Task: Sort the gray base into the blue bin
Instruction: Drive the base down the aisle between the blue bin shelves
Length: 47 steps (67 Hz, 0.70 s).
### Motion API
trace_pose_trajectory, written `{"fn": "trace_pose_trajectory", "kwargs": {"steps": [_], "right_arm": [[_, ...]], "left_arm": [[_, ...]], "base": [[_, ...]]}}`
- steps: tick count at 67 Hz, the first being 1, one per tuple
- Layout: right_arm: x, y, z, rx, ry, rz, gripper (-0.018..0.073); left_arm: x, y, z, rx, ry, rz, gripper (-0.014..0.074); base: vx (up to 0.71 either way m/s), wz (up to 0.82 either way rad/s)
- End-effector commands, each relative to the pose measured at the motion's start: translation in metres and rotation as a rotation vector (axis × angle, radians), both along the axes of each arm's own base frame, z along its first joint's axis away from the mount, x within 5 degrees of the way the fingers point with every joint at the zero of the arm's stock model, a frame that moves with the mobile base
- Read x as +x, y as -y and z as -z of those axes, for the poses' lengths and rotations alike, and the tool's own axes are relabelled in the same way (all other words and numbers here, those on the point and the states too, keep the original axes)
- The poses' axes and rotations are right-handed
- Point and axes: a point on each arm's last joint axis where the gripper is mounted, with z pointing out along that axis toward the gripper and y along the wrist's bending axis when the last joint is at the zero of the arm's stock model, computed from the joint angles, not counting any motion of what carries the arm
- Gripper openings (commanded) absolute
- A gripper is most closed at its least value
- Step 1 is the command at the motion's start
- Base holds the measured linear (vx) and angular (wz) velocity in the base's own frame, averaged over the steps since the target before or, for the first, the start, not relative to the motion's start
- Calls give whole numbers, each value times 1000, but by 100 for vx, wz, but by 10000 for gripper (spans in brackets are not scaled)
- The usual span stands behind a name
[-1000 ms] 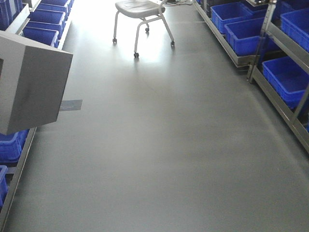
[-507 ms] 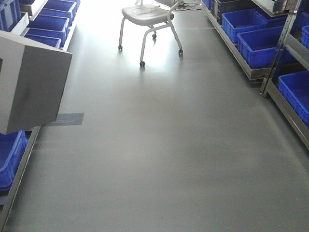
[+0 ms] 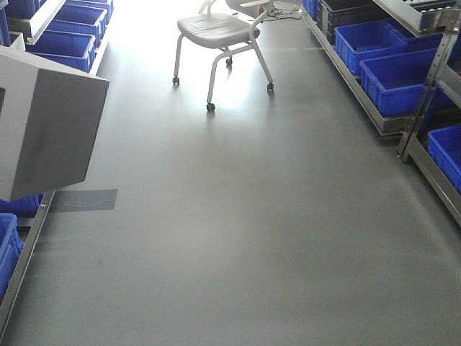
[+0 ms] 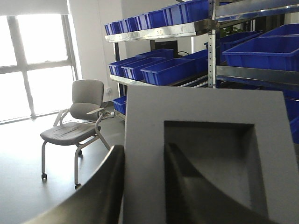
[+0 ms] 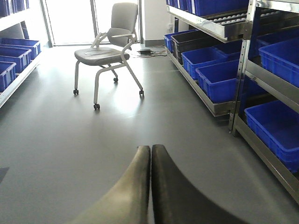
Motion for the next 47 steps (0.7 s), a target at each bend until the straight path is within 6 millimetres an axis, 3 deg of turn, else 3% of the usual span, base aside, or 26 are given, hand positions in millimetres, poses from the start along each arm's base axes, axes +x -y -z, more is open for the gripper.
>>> {"fn": "trace_pose_trajectory", "kwargs": {"steps": [1,47], "right_arm": [[1,0,-6,-22,68,1,-5],[1,0,-6,-22,69,1,-5]], "left_arm": [[-4,1,-20,-73,116,28,-6],[-4,1,-20,-73,116,28,-6]], "base": [[35,7],[32,6]]}}
